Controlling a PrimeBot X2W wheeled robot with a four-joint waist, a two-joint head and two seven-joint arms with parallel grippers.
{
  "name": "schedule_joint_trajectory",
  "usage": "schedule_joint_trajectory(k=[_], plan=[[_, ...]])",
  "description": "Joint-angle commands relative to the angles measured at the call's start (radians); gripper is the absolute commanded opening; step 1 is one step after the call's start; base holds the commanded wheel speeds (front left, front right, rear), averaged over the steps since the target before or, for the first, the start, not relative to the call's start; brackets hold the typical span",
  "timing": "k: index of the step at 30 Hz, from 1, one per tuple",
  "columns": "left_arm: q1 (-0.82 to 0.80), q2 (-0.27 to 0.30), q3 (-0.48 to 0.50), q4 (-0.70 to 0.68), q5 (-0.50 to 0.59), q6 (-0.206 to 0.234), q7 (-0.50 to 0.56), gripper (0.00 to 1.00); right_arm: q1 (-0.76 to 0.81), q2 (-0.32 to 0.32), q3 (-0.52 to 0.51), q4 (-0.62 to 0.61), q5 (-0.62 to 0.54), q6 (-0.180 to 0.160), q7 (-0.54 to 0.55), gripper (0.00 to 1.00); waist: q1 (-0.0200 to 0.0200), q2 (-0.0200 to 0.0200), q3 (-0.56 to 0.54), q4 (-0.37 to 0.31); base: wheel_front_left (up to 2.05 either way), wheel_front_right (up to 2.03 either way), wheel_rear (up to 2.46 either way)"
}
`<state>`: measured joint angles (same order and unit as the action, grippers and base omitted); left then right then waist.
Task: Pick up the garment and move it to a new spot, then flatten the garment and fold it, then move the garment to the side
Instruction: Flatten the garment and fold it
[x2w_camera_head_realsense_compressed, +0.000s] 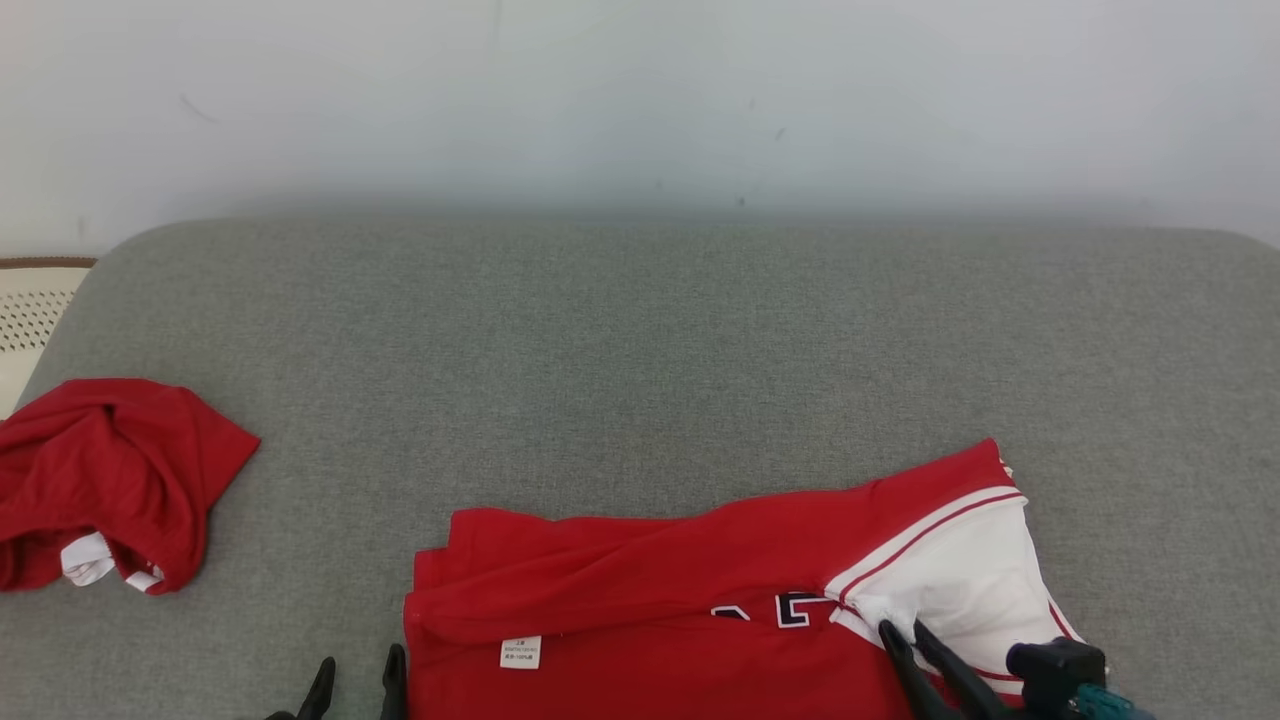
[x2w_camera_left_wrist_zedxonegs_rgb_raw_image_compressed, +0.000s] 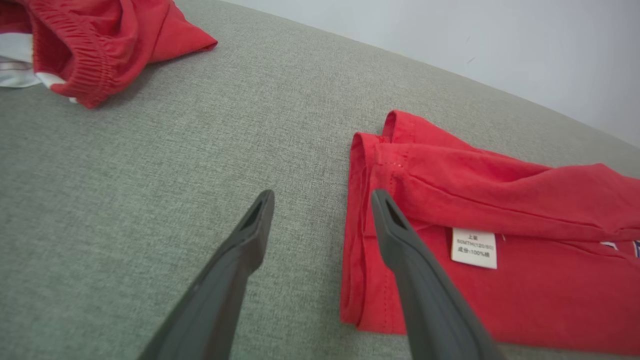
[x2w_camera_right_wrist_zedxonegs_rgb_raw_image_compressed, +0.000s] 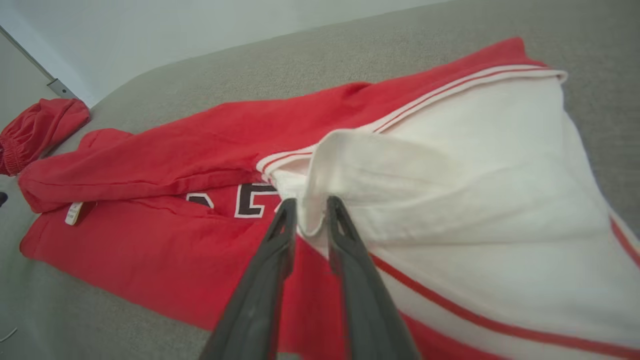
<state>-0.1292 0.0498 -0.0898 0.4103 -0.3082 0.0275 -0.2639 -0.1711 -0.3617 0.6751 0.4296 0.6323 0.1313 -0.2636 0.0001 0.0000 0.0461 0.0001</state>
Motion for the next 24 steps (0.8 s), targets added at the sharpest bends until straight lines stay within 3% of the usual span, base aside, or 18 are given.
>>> schedule_joint_trajectory(k=[1,12,18,24], plan=[[-0.007,0.002,0.004,-0.004,0.007,-0.002,-0.001,1.0,0.018,-0.002,-0.019,-0.018,-0.013,-0.001,0.0,1.0,-0.0001,0.0,0.003,-0.005,0.0,0.0,0.0],[0.005,0.002,0.014,-0.008,0.024,-0.011,-0.001,1.0,0.137,0.014,-0.141,-0.087,-0.073,-0.001,0.0,1.0,-0.0001,0.0,-0.007,-0.033,0.0,0.0,0.0],[0.009,0.002,0.01,-0.011,0.026,-0.013,-0.001,1.0,0.108,0.026,-0.188,-0.111,-0.071,-0.001,0.0,1.0,-0.0001,0.0,-0.013,-0.037,0.0,0.0,0.0],[0.005,0.002,-0.009,-0.003,0.022,-0.017,-0.001,1.0,0.019,0.007,-0.171,-0.072,-0.052,-0.001,0.0,1.0,-0.0001,0.0,-0.016,-0.023,0.0,0.0,0.0]])
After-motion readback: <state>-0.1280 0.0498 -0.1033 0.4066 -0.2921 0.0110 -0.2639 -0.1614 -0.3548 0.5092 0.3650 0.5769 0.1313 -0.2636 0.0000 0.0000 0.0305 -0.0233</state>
